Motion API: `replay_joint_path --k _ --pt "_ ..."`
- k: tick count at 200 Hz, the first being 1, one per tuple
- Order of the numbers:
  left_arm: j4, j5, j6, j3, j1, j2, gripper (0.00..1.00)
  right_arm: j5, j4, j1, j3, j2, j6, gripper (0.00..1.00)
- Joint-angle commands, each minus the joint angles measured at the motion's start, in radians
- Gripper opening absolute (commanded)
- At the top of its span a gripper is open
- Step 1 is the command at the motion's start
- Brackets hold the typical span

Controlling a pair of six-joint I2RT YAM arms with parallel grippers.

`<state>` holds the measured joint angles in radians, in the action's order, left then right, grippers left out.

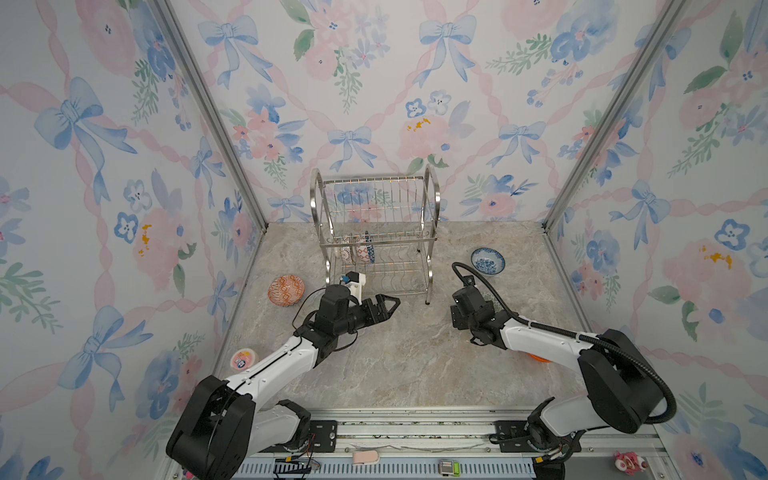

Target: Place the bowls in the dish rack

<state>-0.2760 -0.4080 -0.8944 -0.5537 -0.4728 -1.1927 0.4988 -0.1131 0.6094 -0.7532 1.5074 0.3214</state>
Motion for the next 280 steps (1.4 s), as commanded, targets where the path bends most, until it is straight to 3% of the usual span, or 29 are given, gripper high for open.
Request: replay_joint_path --k 1,132,144,170,210,280 --pt "-0.027 0.005 0.007 -0.025 -0.005 -0.005 0.98 -0.031 -0.011 -0.008 -0.035 0.034 -0.006 0.72" --pt "-0.027 0.018 -0.005 0.043 -0.01 0.066 0.98 -0.043 -0.007 -0.007 0.022 0.008 0.011 0.38" --pt "-0.028 0.018 -0.002 0.042 -0.01 0.061 0.98 -0.042 -0.005 -0.007 0.023 0.012 0.013 0.34" --pt "-0.027 0.022 0.007 0.04 -0.01 0.047 0.98 -0.053 0.004 -0.007 0.029 0.005 0.023 0.14" --pt "-0.027 0.02 0.013 0.022 -0.007 0.02 0.98 -0.076 0.005 -0.003 0.04 -0.038 0.026 0.0" --pt "-0.026 0.013 0.014 0.019 0.017 0.043 0.98 -0.226 0.041 0.024 0.057 -0.2 0.052 0.0"
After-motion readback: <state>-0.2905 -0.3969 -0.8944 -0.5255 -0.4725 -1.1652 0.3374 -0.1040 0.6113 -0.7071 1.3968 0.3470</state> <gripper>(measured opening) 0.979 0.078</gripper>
